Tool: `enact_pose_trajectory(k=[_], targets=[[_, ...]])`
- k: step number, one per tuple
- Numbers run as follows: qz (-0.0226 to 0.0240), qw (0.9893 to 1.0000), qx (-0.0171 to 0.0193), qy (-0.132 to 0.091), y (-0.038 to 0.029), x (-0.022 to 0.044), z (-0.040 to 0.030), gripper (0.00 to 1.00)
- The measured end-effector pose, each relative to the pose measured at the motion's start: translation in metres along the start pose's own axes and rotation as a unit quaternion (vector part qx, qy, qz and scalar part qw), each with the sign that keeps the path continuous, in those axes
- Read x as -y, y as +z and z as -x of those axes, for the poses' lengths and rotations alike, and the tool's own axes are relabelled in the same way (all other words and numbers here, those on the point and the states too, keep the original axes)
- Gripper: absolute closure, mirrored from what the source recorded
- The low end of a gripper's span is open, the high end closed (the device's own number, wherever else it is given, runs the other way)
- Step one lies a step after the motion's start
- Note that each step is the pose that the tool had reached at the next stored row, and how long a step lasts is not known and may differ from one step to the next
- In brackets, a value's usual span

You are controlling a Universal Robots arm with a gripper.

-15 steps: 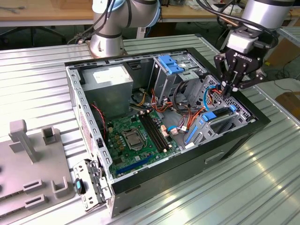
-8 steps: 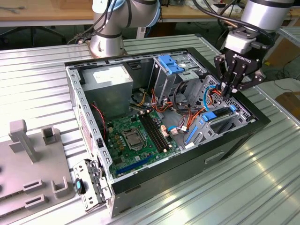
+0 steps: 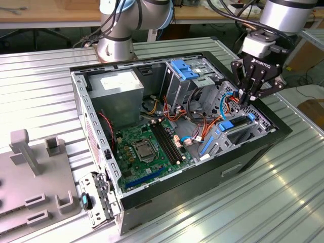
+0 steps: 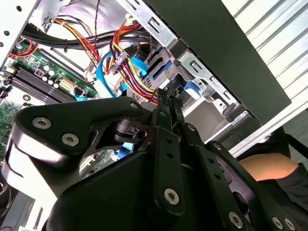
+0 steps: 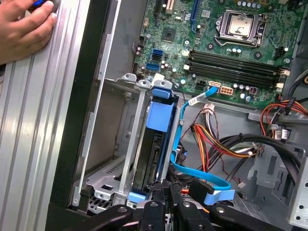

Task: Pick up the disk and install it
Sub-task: 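Insert the first disk wire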

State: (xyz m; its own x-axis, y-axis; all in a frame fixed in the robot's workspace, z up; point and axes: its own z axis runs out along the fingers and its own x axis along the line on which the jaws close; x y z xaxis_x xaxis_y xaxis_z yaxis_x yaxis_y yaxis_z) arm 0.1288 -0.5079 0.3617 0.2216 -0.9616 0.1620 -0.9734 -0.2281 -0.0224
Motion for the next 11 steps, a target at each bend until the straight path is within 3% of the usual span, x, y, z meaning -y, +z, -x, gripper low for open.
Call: enact_pose_trajectory(k=[1,3,4,5,7,8,11], targets=[[-0.0009,1.0,0.0035,0.0,0.0001,-0.0001,-0.0004,0.84],[-0.004,0.9998,0.017,0.001,0.0004,-0.0006,-0.0013,0.84],[-0.006,0.9996,0.0259,0.002,0.0005,-0.0008,-0.0018,0.84],[-0.0098,0.999,0.0427,0.003,0.0006,-0.0013,-0.003,0.84],[-0.0134,0.9982,0.0586,0.004,0.0009,-0.0018,-0.0041,0.84],[-0.0139,0.9981,0.0603,0.004,0.001,-0.002,-0.0048,0.84],[-0.0158,0.9981,0.0599,0.005,0.0014,-0.0027,-0.0073,0.84]])
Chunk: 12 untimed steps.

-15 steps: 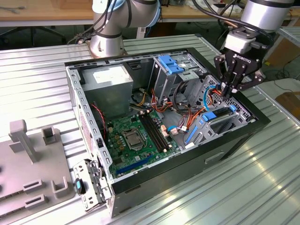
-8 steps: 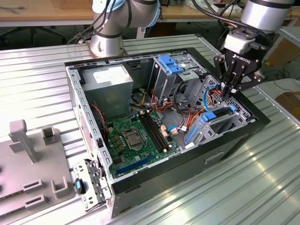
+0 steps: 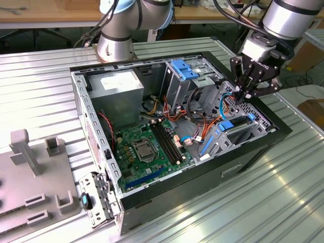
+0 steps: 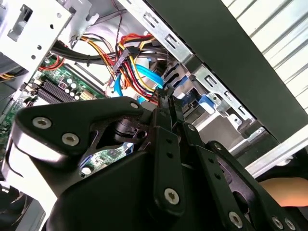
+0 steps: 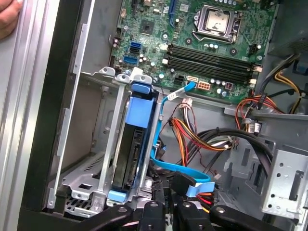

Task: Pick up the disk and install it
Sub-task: 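Insert the first disk wire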

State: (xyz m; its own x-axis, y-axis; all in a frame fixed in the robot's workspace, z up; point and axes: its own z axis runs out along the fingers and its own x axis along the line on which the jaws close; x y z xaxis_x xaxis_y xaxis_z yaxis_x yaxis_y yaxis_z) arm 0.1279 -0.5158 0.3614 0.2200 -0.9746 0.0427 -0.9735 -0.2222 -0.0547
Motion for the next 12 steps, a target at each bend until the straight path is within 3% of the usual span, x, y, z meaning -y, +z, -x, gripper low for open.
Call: enact_pose_trajectory(k=[8,12], targets=[[-0.0005,1.0,-0.0008,0.01,0.0006,-0.0008,-0.0033,0.84],[0.0002,0.9996,-0.0018,0.028,0.0014,-0.001,-0.0042,0.84]])
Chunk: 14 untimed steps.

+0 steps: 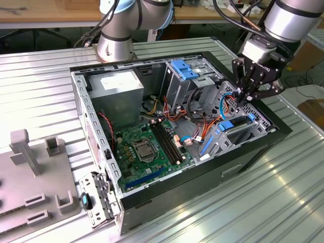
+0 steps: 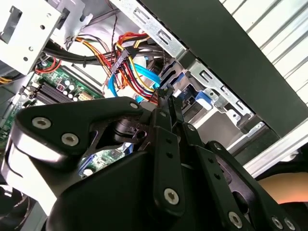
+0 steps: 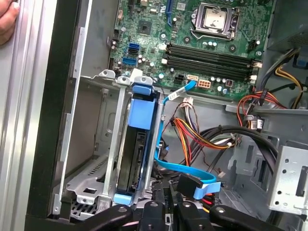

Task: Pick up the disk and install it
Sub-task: 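Insert the first disk wire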

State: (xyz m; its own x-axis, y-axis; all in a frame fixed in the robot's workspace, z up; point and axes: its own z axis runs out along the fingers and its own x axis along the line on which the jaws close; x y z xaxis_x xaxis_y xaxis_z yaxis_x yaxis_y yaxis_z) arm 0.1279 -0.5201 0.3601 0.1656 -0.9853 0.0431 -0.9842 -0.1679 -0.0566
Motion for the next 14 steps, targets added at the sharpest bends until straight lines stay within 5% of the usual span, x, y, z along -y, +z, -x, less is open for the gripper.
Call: enact_pose_trajectory(k=[7,14], targets=[[0.0009,0.9998,-0.0012,0.021,0.0007,-0.0008,-0.0042,0.84],[0.0011,0.9996,-0.0004,0.029,0.0015,-0.0033,-0.0187,0.84]])
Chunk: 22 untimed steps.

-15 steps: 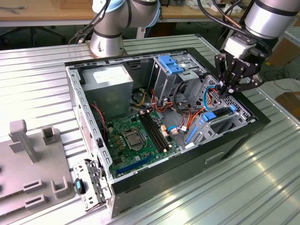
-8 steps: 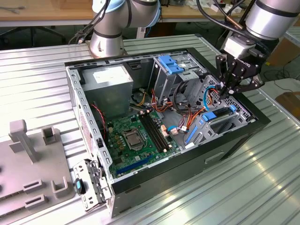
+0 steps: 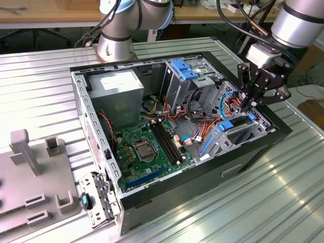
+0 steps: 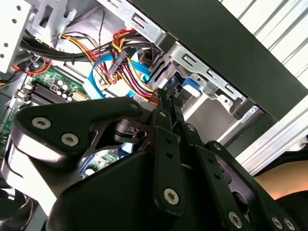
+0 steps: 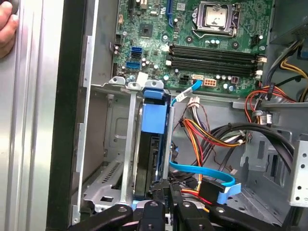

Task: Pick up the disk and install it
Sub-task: 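Insert the first disk wire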

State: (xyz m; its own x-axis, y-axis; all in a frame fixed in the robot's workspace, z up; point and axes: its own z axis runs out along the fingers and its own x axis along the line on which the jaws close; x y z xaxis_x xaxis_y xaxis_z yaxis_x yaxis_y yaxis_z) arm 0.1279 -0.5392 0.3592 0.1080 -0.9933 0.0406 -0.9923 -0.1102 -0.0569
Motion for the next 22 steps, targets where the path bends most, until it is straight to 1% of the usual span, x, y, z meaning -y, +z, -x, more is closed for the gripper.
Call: enact_pose_trajectory(k=[4,5,6,7,9,10,17,18,19,22], targets=[[-0.0005,1.0,0.0005,0.0,0.0008,-0.0006,-0.0055,0.84],[-0.0015,1.0,0.0004,0.0,0.0012,-0.0009,-0.0073,0.84],[-0.0041,1.0,0.0002,0.0,0.0014,-0.0019,-0.0076,0.84],[-0.0088,1.0,0.0004,0.001,0.0016,-0.0042,-0.0077,0.84],[-0.0166,0.9999,0.0009,0.001,0.0017,-0.0088,-0.0078,0.84],[-0.0179,0.9998,0.0008,0.001,0.0019,-0.0094,-0.0079,0.84],[-0.0175,0.9995,-0.0013,0.027,0.0043,-0.0095,-0.0078,0.84],[-0.0179,0.9995,-0.0013,0.028,0.0045,-0.0099,-0.0077,0.84],[-0.0185,0.9994,-0.0013,0.028,0.0045,-0.0108,-0.0078,0.84],[-0.0217,0.9994,-0.0008,0.028,0.0049,-0.0171,-0.0076,0.84]])
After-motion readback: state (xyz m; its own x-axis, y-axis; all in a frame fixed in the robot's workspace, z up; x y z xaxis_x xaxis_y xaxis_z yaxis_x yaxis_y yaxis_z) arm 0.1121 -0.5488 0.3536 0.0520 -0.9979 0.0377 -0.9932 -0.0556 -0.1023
